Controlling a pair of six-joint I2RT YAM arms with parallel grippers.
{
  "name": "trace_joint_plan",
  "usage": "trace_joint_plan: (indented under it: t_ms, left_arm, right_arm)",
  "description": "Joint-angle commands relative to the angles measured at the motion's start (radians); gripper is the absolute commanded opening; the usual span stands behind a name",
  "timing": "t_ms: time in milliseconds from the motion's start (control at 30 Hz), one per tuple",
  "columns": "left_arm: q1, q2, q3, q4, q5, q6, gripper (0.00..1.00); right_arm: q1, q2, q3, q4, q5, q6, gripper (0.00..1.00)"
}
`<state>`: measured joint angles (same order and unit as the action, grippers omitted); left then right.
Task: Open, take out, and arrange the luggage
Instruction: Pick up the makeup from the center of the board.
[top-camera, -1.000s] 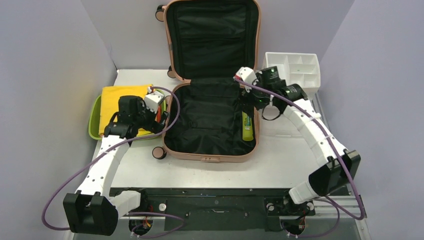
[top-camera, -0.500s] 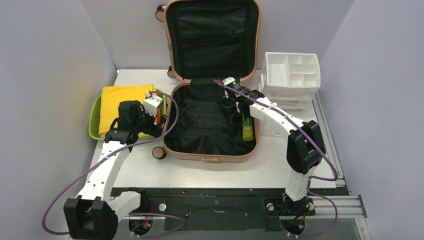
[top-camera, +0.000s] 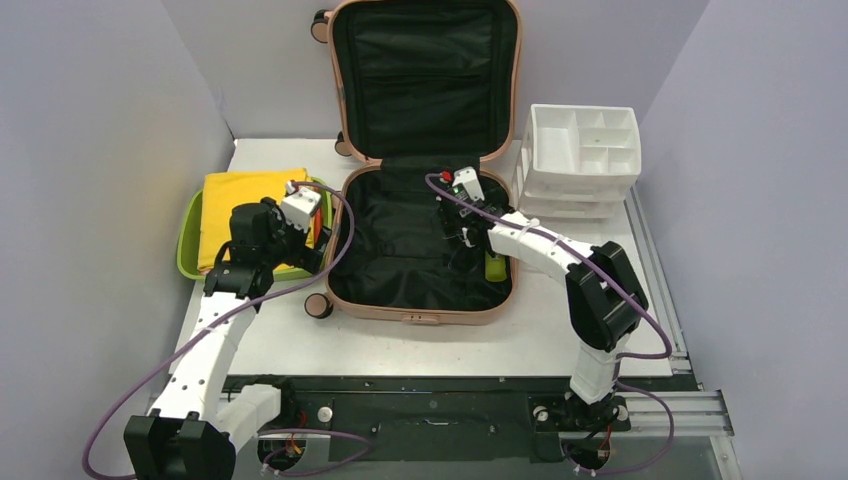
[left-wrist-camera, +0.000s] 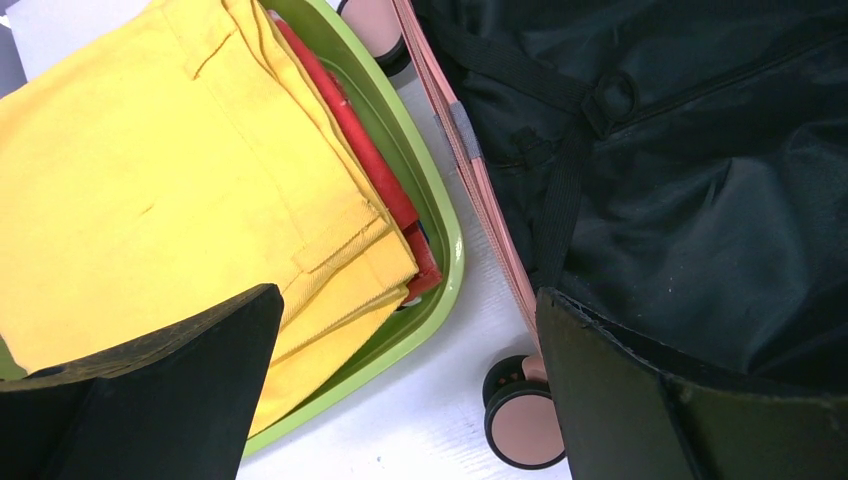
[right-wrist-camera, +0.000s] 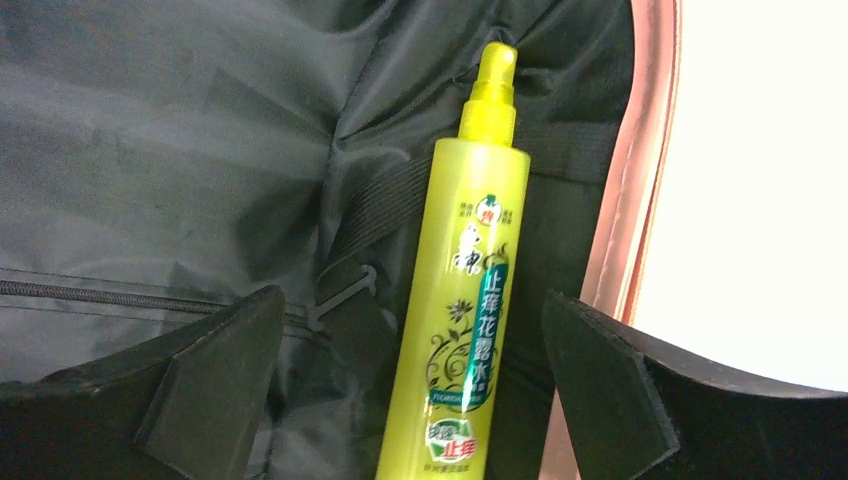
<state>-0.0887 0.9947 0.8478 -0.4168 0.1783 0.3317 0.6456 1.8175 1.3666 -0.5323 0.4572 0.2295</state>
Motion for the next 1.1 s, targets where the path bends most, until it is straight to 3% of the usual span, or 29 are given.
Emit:
trace_joint_plan:
  t_ms: [0, 667, 967, 1033, 1067]
  left_arm:
    - [0.007, -0.028, -0.001, 0.046, -0.010, -0.016, 0.96]
    - [0.008, -0.015, -0.013, 0.048, -0.009, -0.013, 0.96]
    - [0.007, 0.022, -0.004, 0.041, -0.010, -0.011, 0.96]
    - [0.007, 0.028, -0.004, 0.041, -0.010, -0.010, 0.96]
    - [0.007, 0.029, -0.004, 0.041, -0.011, -0.009, 0.96]
  right_arm:
    - [0.054, -0.041, -0.038, 0.059, 0.156, 0.119, 0.99]
    - [0.016, 0.058, -0.021, -0.024, 0.210, 0.311, 0.86]
    - [-0.064, 0.131, 0.018, -0.061, 0.172, 0.331, 0.73]
    - [-0.068, 0.143, 0.028, -0.067, 0.163, 0.329, 0.67]
    - [-0.068, 0.146, 0.029, -0.070, 0.155, 0.325, 0.57]
